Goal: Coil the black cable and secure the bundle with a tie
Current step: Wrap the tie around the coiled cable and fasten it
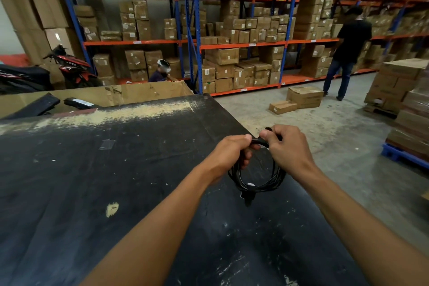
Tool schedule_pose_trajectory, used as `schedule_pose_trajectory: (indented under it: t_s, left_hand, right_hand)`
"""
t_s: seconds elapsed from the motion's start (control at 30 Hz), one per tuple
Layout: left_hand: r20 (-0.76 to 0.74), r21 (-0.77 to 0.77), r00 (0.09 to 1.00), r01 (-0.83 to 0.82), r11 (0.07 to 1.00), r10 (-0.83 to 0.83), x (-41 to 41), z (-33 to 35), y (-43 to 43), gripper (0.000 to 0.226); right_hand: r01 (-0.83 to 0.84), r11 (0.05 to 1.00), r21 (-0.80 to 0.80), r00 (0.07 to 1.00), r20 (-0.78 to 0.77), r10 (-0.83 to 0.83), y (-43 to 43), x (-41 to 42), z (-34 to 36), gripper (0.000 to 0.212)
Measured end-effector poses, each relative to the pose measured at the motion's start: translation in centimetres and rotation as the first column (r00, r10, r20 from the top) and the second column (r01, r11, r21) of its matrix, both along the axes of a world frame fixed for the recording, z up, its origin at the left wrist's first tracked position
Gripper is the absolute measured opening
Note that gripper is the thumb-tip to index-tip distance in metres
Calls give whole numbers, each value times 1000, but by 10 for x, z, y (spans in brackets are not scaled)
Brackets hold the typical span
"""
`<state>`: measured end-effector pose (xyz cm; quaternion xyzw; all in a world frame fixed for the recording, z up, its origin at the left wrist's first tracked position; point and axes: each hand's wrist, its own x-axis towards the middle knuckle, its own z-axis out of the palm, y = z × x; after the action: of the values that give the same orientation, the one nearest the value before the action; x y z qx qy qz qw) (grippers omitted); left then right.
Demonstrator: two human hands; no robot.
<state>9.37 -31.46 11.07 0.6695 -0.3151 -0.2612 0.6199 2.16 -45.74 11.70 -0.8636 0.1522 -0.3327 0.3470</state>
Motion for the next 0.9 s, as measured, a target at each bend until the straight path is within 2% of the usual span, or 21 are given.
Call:
schedule_pose_trajectory:
  t_s: [0.1, 0.2, 0.27, 0.37, 0.47, 0.57, 0.7, 0.77, 0.87, 0.9]
  left_hand:
    - [6, -10, 999, -47, 999, 47, 3, -1, 7, 34]
    - [98, 25, 989, -111, 993, 108, 5, 0, 17, 35]
    - [115, 32, 986, -124, 992, 120, 4, 0, 22, 34]
    - [114, 23, 984, -138, 990, 135, 0, 0, 27, 34]
    - [102, -15, 977, -186, 982, 187, 0, 2, 33, 34]
    - [110, -10, 966, -233, 973, 232, 5, 6, 46, 34]
    - [24, -41, 951, -307, 951, 309, 11, 7, 73, 33]
    - [-67, -83, 934, -357, 931, 352, 15, 10, 90, 33]
    - [-191, -116, 905, -404, 907, 379, 17, 15, 117, 32]
    - [-214, -114, 898, -415, 903, 385, 16, 17, 127, 31]
  right_hand:
    - [-15, 998, 54, 1000, 24, 13, 4, 4, -2, 43]
    - [-159, 972, 173, 987, -2, 162, 7, 8, -1, 49]
    - [-205, 960, 192, 977, -26, 213, 9, 10, 1, 47]
    - [-153, 980, 124, 986, -54, 160, 16, 17, 2, 42]
    - [-83, 992, 93, 997, 2, 83, 30, 22, 0, 46]
    - [-128, 953, 274, 992, 40, 121, 43, 26, -4, 50]
    - [-180, 854, 488, 971, -50, 234, 62, 26, 1, 61]
    - [-260, 816, 516, 938, -66, 340, 71, 25, -1, 54]
    - [-353, 817, 456, 886, -117, 449, 91, 24, -5, 17]
    - [-372, 806, 461, 877, -108, 467, 100, 26, -5, 11]
